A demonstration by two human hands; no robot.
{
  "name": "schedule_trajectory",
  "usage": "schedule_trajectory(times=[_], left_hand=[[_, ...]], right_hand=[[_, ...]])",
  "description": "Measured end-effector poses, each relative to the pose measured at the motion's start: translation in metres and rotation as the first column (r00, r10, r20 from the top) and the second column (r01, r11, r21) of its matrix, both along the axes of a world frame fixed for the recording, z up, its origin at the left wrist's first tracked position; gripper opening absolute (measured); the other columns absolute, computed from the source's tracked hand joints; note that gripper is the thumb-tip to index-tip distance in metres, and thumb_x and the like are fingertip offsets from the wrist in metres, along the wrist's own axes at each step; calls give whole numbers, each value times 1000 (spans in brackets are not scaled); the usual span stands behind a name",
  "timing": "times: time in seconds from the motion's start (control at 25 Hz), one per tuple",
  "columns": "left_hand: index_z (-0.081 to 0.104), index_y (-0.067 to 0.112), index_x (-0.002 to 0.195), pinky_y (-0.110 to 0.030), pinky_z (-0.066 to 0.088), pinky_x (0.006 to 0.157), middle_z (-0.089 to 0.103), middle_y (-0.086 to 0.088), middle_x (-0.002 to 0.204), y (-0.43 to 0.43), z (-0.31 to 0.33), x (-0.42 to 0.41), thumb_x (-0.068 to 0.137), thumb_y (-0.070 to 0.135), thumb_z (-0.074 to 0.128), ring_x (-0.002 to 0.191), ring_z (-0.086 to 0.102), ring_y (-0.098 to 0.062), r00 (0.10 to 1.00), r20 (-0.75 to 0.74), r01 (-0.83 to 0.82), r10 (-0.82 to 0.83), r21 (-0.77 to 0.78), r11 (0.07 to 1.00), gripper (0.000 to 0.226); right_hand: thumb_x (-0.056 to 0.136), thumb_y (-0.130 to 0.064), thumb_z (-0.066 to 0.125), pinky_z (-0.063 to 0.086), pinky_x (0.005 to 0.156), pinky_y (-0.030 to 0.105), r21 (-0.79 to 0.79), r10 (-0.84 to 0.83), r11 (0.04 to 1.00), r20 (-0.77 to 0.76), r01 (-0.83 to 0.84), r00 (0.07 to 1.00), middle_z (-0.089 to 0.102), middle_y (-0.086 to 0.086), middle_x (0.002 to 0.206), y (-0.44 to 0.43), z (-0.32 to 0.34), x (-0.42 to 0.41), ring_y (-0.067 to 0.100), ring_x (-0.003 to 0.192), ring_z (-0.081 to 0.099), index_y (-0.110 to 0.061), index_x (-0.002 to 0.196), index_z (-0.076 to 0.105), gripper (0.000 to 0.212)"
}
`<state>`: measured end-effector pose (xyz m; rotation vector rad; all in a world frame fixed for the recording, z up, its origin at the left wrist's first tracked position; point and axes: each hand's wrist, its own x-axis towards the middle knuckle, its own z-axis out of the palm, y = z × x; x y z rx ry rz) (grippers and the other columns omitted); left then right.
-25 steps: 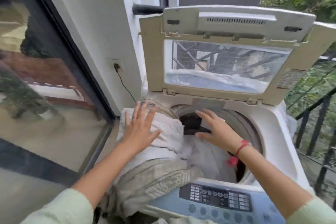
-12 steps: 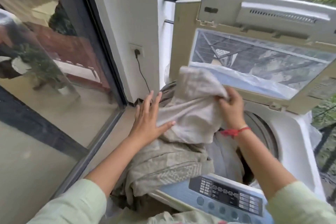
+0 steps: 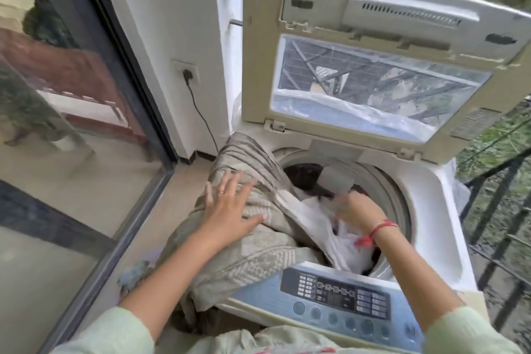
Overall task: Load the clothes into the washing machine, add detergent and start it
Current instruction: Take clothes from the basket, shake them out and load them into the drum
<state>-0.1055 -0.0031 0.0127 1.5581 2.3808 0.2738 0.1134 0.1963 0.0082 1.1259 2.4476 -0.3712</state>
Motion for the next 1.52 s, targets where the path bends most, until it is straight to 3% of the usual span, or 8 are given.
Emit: schedule_trajectory(times=[0.16, 0.52, 0.84, 0.96, 1.04, 1.12, 1.32, 1.52], left_hand=[[16, 30, 148, -48, 18, 114, 8, -7, 157, -46, -8, -26, 69, 78, 35, 144, 11, -27, 923, 275, -337, 271, 234, 912, 95], [9, 30, 149, -41, 18, 114, 2, 4, 155, -75, -15, -20, 72, 74, 51, 144, 8, -18, 829, 476, -427, 293, 202, 881, 98], [-12, 39, 146, -46, -9, 114, -12, 9, 157, 5, 44, -9, 51, 89, 48, 144, -11, -11, 974, 217, 0, -65, 288, 958, 123], [-3, 35, 149, -56, -7, 114, -8, 2, 159, 18, 17, 0, 60, 85, 47, 146, -8, -21, 993, 110, 43, -39, -32, 999, 113], [6, 31, 149, -60, -7, 112, -4, -1, 159, 19, 3, 6, 72, 70, 56, 145, -10, -24, 998, 33, 54, -48, -218, 975, 100], [3, 36, 149, -58, -11, 112, -6, 3, 159, 9, 1, 1, 73, 65, 60, 145, -15, -21, 997, 39, 77, -71, -162, 984, 99], [-15, 57, 138, -48, 2, 118, -20, 14, 155, -81, 4, -60, 37, 91, 59, 143, -18, -14, 956, 288, -25, 51, -95, 995, 129], [-7, 45, 145, -44, 18, 117, -6, 4, 157, -154, -50, -84, 26, 85, 70, 145, 2, -19, 766, 520, -254, 377, -294, 922, 148]], right_hand=[[83, -52, 61, 21, 114, 36, -119, -93, 993, -728, 9, 679, 20, 7, 155, -44, 24, -110, 19, 142, 21, -26, 148, 21, 81], [87, -28, 65, 38, 56, 28, -135, -154, 988, -834, 75, 529, 57, 5, 63, -58, 16, -151, 21, 59, 49, -9, 75, 63, 22], [83, -34, 67, 38, 58, 16, -171, -87, 909, -970, 380, -228, 55, -20, 53, 21, 182, 14, -3, 59, 45, -23, 67, 61, 20], [89, -36, 55, 40, 56, 33, 244, 38, 801, -932, 547, 360, 58, 5, 59, 48, 124, 25, 21, 58, 53, -4, 67, 62, 40], [85, -27, 56, 52, 69, 36, 230, -67, 964, -276, 133, 959, 69, 16, 84, 39, 42, 14, 30, 81, 66, -6, 86, 70, 25], [83, -21, 58, 51, 89, 35, -45, 53, 998, 229, -44, 972, 65, 15, 115, 15, 6, -1, 29, 106, 62, -11, 114, 65, 33], [77, -62, 61, 24, 114, 35, -166, 25, 969, -668, -182, 744, 26, 4, 152, -61, 49, -104, 19, 139, 26, -32, 146, 26, 83], [75, -67, 54, 9, 110, 65, 86, 232, 972, -264, -216, 936, 17, 5, 156, -108, 16, -235, 32, 145, 1, -21, 146, 26, 89]])
